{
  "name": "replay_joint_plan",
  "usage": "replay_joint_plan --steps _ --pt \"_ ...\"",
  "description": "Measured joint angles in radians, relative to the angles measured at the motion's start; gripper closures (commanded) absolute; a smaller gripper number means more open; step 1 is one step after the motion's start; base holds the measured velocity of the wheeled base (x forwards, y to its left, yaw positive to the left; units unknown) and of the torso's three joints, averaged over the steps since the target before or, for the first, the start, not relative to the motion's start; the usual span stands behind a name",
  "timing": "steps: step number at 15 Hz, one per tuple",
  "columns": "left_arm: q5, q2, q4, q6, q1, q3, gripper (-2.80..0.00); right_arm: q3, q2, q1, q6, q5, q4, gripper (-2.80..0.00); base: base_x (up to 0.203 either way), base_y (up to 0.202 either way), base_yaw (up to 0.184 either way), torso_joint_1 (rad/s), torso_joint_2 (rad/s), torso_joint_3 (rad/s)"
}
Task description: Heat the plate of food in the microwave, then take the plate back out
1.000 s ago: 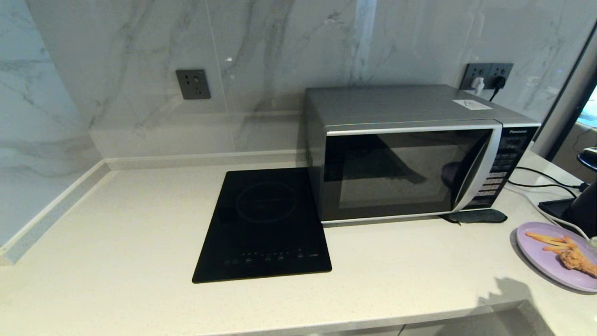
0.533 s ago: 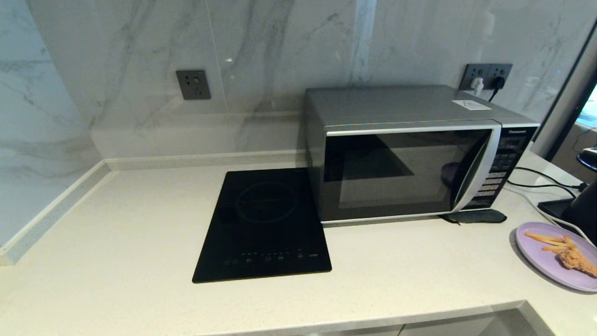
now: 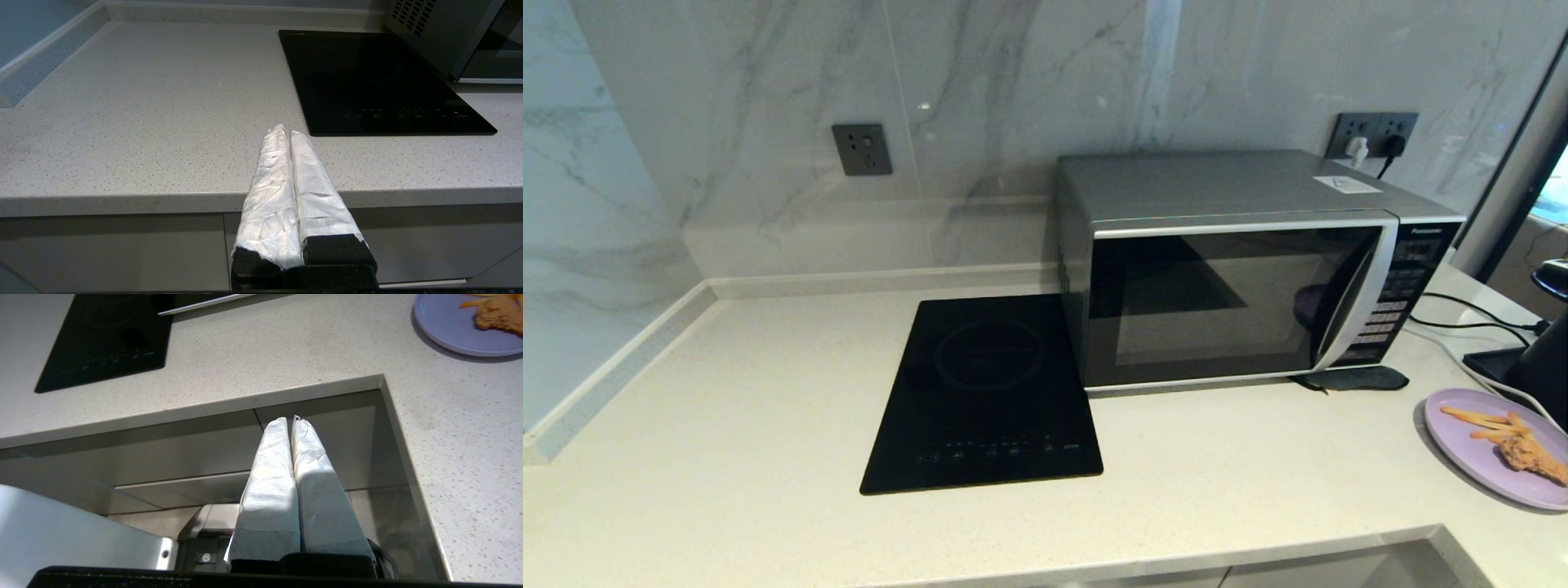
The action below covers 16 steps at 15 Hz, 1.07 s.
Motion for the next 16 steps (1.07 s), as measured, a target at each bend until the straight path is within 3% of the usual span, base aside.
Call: replay_joint_plan --steps 6,10,16 --pt "-0.001 0.000 0.000 0.000 0.000 0.000 0.00 0.193 -0.237 0.038 -0.141 -0.096 -0.027 0.00 0.000 0.000 0.000 0.000 0.00 0.000" --pt "0.000 0.000 0.000 0.000 0.000 0.000 0.00 0.413 -0.292 0.040 -0.133 -0.172 -0.304 0.00 0.000 0.000 0.000 0.000 0.00 0.000" --pt "0.000 0.000 0.000 -0.001 0.000 0.000 0.00 0.700 -0.301 0.041 -0.214 -0.227 -0.698 0.00 0.000 0.000 0.000 0.000 0.00 0.000"
